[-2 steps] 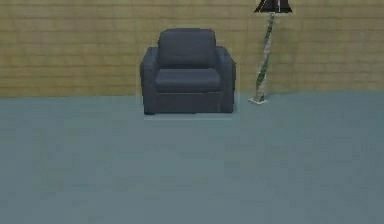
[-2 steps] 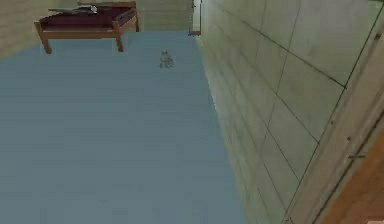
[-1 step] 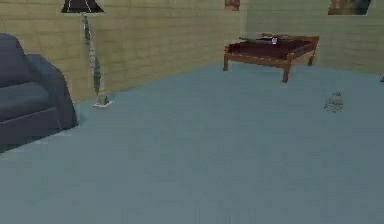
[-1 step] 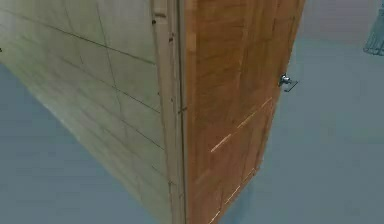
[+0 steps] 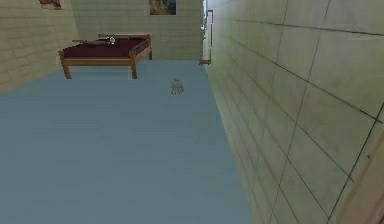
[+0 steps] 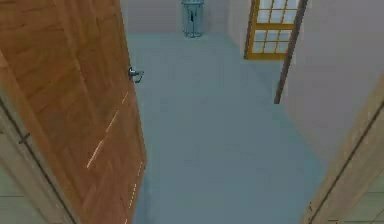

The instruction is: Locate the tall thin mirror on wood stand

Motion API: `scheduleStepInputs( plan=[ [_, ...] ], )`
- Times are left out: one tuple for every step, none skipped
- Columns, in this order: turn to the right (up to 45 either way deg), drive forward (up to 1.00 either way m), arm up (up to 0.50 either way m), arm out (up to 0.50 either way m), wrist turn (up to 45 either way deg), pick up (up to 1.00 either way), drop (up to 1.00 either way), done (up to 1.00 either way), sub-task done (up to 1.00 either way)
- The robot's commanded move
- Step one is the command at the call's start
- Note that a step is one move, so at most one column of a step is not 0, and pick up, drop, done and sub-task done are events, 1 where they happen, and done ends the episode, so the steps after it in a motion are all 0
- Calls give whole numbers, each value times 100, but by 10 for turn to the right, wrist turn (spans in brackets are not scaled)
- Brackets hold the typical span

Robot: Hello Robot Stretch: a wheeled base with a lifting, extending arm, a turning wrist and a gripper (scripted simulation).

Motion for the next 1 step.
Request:
scheduleStepInputs(
  plan=[
    [0,100,0,0,0,0,0,0,0]
  ],
)
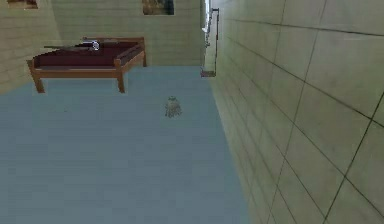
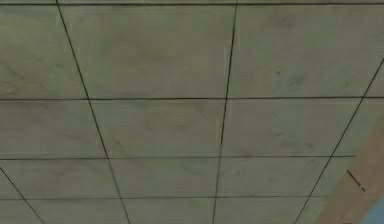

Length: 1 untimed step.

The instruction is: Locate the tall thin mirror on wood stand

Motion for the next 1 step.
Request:
scheduleStepInputs(
  plan=[
    [0,100,0,0,0,0,0,0,0]
  ],
)
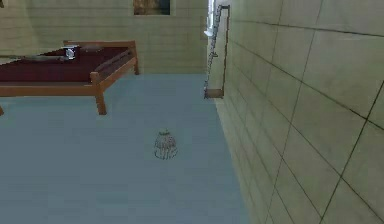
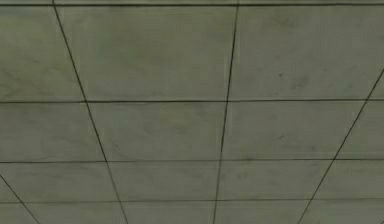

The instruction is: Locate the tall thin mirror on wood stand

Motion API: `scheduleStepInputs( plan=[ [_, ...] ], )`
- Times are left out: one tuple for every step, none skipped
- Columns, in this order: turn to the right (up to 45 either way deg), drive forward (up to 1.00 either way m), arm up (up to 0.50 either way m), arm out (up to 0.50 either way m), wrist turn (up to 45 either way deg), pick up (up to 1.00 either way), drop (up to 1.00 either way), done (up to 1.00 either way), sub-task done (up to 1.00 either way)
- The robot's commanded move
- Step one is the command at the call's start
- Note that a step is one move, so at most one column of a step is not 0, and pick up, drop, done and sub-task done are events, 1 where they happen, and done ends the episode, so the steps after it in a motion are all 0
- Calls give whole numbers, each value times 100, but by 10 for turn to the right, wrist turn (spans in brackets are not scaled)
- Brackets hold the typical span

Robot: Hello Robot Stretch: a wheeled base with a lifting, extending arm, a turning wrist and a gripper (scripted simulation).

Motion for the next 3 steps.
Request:
scheduleStepInputs(
  plan=[
    [30,0,0,0,0,0,0,0,0],
    [0,100,0,0,0,0,0,0,0],
    [0,55,0,0,0,0,0,0,0]
  ],
)
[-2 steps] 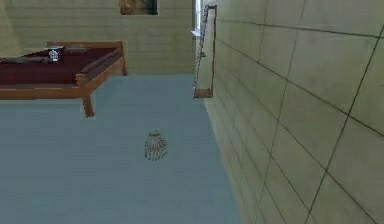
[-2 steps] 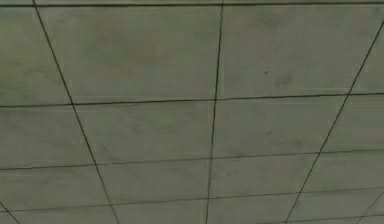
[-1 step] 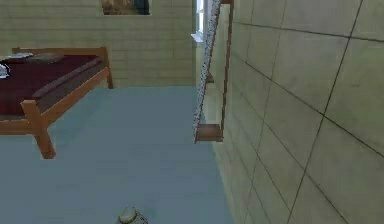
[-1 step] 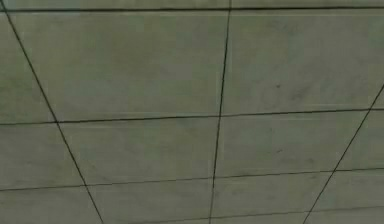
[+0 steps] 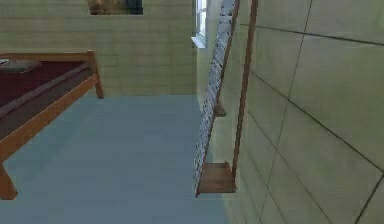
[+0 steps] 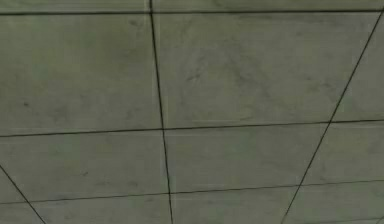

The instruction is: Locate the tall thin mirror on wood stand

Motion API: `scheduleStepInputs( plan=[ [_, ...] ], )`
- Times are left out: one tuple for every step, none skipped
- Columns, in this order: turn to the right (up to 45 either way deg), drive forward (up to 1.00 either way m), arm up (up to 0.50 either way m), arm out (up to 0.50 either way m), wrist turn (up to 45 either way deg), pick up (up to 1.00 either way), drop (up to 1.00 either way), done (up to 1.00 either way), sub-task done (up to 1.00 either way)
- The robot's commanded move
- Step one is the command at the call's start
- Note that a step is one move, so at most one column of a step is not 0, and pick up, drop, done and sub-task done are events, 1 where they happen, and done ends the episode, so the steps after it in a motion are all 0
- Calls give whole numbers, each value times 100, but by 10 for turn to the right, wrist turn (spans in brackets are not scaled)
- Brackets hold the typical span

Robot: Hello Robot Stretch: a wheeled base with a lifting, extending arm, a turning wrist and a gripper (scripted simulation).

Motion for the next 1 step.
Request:
scheduleStepInputs(
  plan=[
    [0,0,0,0,0,0,0,100,0]
  ],
)
